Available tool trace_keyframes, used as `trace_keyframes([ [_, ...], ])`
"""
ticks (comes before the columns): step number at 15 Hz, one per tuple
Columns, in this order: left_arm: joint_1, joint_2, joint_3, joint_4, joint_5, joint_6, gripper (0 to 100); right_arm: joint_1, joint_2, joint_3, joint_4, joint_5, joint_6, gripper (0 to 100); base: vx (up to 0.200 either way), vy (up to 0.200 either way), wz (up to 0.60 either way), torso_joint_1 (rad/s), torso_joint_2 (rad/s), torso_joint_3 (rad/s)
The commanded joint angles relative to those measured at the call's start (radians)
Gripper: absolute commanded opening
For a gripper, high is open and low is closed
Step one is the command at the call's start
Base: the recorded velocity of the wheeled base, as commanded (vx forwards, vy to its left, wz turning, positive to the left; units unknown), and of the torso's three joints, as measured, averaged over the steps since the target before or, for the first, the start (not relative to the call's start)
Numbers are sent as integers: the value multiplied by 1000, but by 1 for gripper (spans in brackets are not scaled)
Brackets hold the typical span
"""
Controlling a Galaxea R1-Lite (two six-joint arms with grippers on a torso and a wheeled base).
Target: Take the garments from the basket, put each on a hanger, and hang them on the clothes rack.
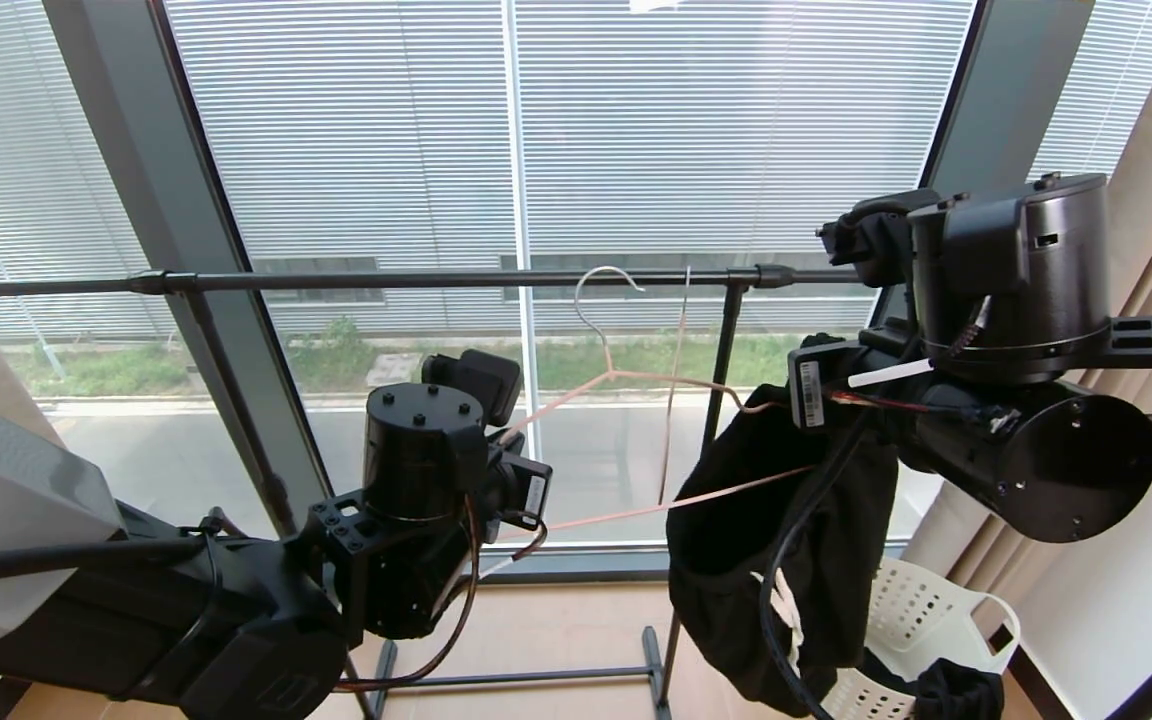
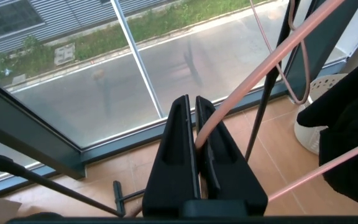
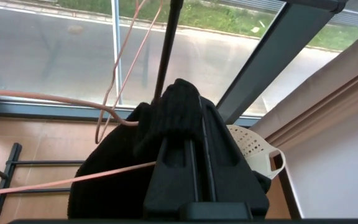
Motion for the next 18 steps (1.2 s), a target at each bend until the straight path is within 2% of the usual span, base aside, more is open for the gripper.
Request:
trace_keyframes([
  [1,-6,2,-1,-3,0,-4,0,35,28,-13,-5,1,20,0,0,0,0,0,0,0],
  [4,-31,-14,28,-33,-3,-34,0,47,76,-70,-8,1,57,0,0,0,0,0,0,0],
  [7,-49,-60,110,-77,-8,-35,0,-8,114,-151,-8,1,58,0,0,0,0,0,0,0],
  [10,-71,-86,137,-106,-8,-37,0,-5,117,-167,-8,1,61,0,0,0,0,0,0,0],
  [13,-72,-78,122,-109,-8,-41,0,67,136,-151,4,-2,118,0,0,0,0,0,0,0],
  [18,-77,-78,128,-109,-6,-66,0,148,137,-147,2,-2,155,0,0,0,0,0,0,0],
])
